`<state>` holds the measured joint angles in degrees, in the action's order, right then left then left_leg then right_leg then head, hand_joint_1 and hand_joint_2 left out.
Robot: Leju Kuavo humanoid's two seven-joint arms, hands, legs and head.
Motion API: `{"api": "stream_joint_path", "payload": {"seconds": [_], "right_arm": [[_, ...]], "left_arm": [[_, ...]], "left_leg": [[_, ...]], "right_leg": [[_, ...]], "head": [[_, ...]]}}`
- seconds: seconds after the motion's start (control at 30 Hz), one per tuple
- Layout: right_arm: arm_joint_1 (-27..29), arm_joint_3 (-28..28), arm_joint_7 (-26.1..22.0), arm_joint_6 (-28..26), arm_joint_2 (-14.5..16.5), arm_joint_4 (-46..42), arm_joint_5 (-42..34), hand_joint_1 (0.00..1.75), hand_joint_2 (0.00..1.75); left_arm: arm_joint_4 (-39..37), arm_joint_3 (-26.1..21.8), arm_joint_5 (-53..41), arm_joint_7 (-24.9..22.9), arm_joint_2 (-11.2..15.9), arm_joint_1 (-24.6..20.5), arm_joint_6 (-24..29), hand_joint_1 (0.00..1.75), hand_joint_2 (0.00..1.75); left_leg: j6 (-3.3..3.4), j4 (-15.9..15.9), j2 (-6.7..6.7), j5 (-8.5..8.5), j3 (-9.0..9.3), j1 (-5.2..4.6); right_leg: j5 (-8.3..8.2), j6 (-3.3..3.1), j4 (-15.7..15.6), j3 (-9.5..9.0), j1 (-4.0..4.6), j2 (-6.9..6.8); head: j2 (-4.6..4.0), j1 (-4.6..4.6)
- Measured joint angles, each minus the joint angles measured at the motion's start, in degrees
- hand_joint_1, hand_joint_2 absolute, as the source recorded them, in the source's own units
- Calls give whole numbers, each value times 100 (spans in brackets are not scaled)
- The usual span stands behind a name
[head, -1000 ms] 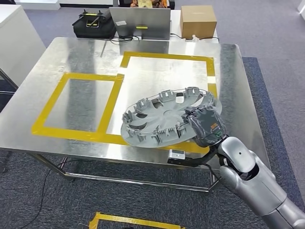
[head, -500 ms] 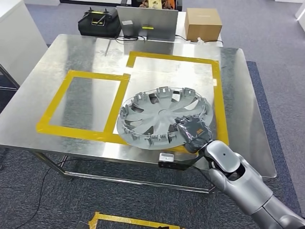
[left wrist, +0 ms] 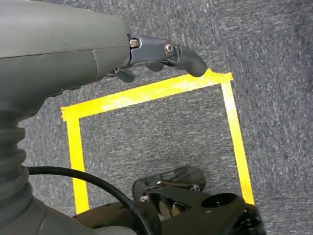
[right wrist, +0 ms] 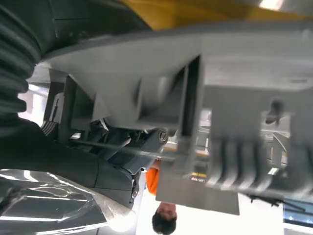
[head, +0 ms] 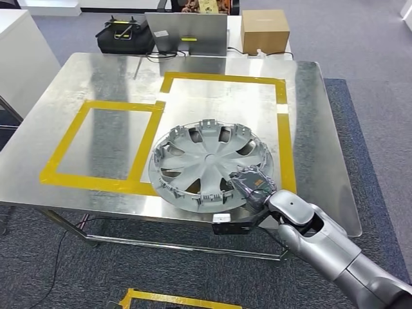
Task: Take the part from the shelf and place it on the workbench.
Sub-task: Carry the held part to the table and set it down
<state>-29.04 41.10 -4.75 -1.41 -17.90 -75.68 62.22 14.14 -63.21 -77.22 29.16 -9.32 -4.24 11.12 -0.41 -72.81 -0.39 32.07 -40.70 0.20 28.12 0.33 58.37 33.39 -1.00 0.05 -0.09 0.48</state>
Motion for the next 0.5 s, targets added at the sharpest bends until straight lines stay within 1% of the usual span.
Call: {"api": "stream_joint_path", "payload": {"seconds": [0.03, 0.07, 0.1, 0.13, 0.2, 0.23, 0.27, 0.3, 0.33, 0.4, 0.43, 0.47, 0.5], "right_arm": [[-29, 33, -5, 27, 0, 29, -32, 0, 0], [-61, 60, -13, 50, -1, 52, -66, 0, 0], [-97, 86, -18, 70, -2, 70, -103, 0, 0], [-130, 106, -22, 85, -5, 83, -144, 0, 0], [-178, 135, -13, 117, -27, 98, -262, 0, 0], [-194, 143, -2, 138, -46, 95, -341, 0, 0], [-213, 145, 9, 159, -74, 86, -429, 0, 0], [-233, 144, 15, 177, -109, 72, -526, 0, 0], [-248, 135, 15, 190, -155, 48, -627, 0, 0], [-239, 114, 4, 204, -247, -19, -830, 0, 0], [-207, 103, 2, 210, -285, -52, -905, 0, 0], [-169, 96, -2, 217, -320, -81, -952, 0, 0], [-134, 91, -1, 226, -352, -106, -973, 0, 0]], "left_arm": [[0, 1, -4, -5, 2, 2, 4, 0, 175], [0, 2, -8, -6, 8, -1, 11, 0, 175], [0, 3, -12, -2, 14, -5, 21, 0, 131], [0, 5, -12, 3, 19, -10, 32, 0, 87], [0, 4, 35, 0, 22, -5, 56, 0, 0], [0, 1, 72, -15, 22, 0, 68, 0, 0], [0, -3, 117, -29, 23, 4, 85, 0, 0], [0, -8, 155, -45, 24, 3, 102, 0, 0], [0, -13, 188, -51, 24, 3, 120, 0, 0], [0, -26, 229, -51, 21, 20, 140, 0, 0], [0, -34, 237, -51, 19, 32, 142, 0, 0], [0, -41, 239, -50, 17, 44, 142, 0, 0], [0, -47, 241, -50, 16, 51, 142, 0, 0]], "left_leg": [[29, 363, 0, -208, 179, -3], [60, 764, 0, -367, 378, -11], [86, 1104, 0, -475, 543, -20], [103, 1305, 1, -512, 638, -31], [125, 1402, 2, -503, 671, -48], [154, 1424, 4, -521, 679, -39], [188, 1453, 7, -541, 691, -27], [223, 1482, 9, -562, 701, -12], [250, 1504, 12, -579, 708, 0], [269, 1505, 14, -581, 700, -1], [271, 1503, 14, -580, 696, -2], [271, 1501, 14, -580, 694, -3], [271, 1497, 13, -580, 693, -3]], "right_leg": [[1, 1, 0, -11, 4, 6], [4, 6, 0, -20, 12, 11], [7, 18, 5, -19, 22, 18], [6, 37, 6, -13, 29, 22], [-3, 99, -10, -8, 31, 27], [0, 133, -17, 0, 25, 25], [41, 167, 22, 21, 23, 22], [129, 195, 141, 80, 24, 19], [278, 219, 388, 197, 23, 17], [638, 256, 1136, 540, 26, 14], [748, 270, 1455, 694, 25, 13], [750, 277, 1587, 760, 25, 12], [648, 277, 1499, 717, 24, 10]], "head": [[0, -1], [0, 0], [0, 3], [0, 5], [0, 6], [0, 5], [0, 8], [0, 16], [0, 25], [0, 38], [0, 40], [0, 42], [0, 42]]}}
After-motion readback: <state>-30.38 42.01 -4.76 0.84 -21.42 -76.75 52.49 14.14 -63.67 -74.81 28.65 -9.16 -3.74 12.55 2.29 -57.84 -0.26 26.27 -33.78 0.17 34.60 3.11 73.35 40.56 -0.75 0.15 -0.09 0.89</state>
